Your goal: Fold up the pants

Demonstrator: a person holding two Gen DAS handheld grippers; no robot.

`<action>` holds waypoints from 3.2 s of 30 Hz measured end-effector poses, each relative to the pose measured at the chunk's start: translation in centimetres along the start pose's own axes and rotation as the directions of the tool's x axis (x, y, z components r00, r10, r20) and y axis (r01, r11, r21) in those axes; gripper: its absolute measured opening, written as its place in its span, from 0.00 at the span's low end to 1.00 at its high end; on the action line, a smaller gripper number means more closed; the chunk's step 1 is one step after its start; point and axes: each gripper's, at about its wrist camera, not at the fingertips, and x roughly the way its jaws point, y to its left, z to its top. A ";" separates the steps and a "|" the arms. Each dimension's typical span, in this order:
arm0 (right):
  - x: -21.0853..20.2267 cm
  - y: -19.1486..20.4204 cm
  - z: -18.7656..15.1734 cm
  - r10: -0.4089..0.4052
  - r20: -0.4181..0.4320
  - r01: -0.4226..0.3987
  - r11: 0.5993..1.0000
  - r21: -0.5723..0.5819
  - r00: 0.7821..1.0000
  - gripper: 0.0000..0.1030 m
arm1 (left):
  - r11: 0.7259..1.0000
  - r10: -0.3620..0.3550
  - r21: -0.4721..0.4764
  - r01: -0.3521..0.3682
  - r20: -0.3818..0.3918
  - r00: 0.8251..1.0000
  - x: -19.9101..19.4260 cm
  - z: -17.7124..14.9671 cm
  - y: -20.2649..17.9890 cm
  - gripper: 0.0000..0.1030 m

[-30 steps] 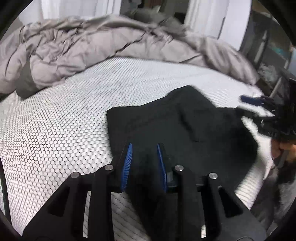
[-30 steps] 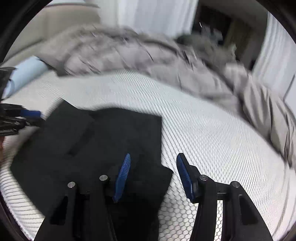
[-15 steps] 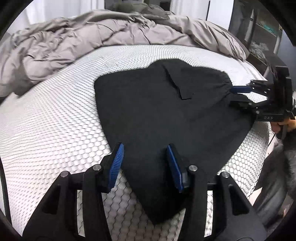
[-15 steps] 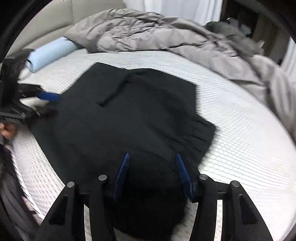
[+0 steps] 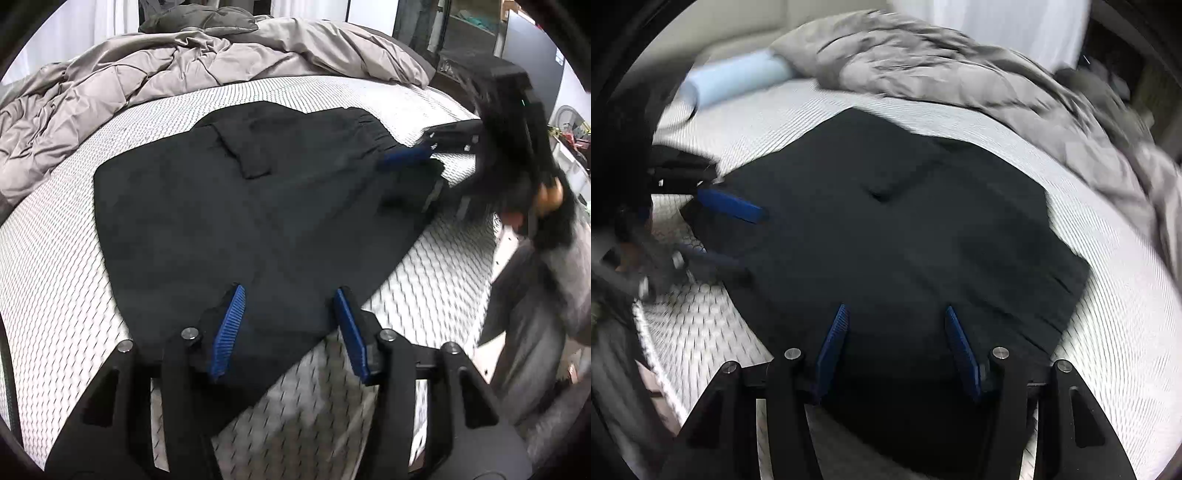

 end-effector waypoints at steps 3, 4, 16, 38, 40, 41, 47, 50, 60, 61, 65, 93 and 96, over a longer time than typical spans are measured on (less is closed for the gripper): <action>-3.2 -4.6 -2.0 -0.015 0.031 0.011 0.992 0.126 0.999 0.59 | 0.999 0.031 0.036 -0.031 0.001 1.000 -1.7 -0.9 0.4 0.54; -3.6 -5.6 -2.6 -0.036 0.020 0.033 0.987 0.155 0.999 0.64 | 0.999 0.039 0.035 -0.039 0.011 0.999 -2.2 -1.0 0.3 0.54; 0.3 -10.7 -1.8 0.234 0.114 -0.259 0.812 0.523 0.965 0.31 | 0.918 0.049 -0.396 -0.019 0.066 0.997 -2.5 0.1 10.1 0.57; 1.9 -11.8 -2.2 0.263 0.130 -0.287 0.739 0.610 0.956 0.34 | 0.828 0.005 -0.561 0.023 0.048 0.999 1.5 1.2 13.5 0.37; 1.5 -11.7 -1.7 0.220 0.163 -0.273 0.742 0.612 0.962 0.28 | 0.833 0.035 -0.553 -0.007 0.040 0.999 2.2 2.1 13.7 0.37; 1.6 -11.8 -1.0 0.185 0.179 -0.257 0.739 0.622 0.966 0.28 | 0.832 0.045 -0.554 -0.017 0.036 0.998 2.7 2.6 14.1 0.37; 3.5 -12.3 -0.6 0.169 0.119 -0.206 0.724 0.658 0.978 0.37 | 0.820 0.044 -0.572 -0.019 0.031 0.999 3.1 2.9 15.0 0.37; 1.7 -12.5 -1.5 0.183 0.150 -0.236 0.709 0.664 0.972 0.40 | 0.836 0.058 -0.547 -0.037 0.021 0.998 2.2 2.2 14.5 0.37; -2.7 -10.8 -2.4 0.185 0.210 -0.272 0.791 0.548 0.960 0.34 | 0.879 0.077 -0.472 -0.067 0.002 0.997 0.5 -0.2 12.6 0.43; -2.1 -10.8 -2.2 0.201 0.200 -0.280 0.785 0.553 0.959 0.32 | 0.878 0.076 -0.474 -0.065 0.002 0.997 0.5 0.0 12.7 0.43; -2.4 -10.3 -1.2 0.210 0.240 -0.310 0.785 0.537 0.948 0.32 | 0.880 0.081 -0.469 -0.073 -0.005 0.997 0.7 0.4 12.5 0.44; -7.4 -7.4 -1.3 -0.036 0.230 -0.068 0.902 0.427 0.973 0.73 | 0.898 0.308 -0.378 -0.224 0.180 0.934 -4.3 1.8 7.7 0.72; -9.0 -5.5 -0.9 -0.080 0.304 -0.045 0.923 0.383 0.949 0.95 | 0.884 0.363 -0.393 -0.252 0.238 0.901 -5.5 1.3 5.3 0.85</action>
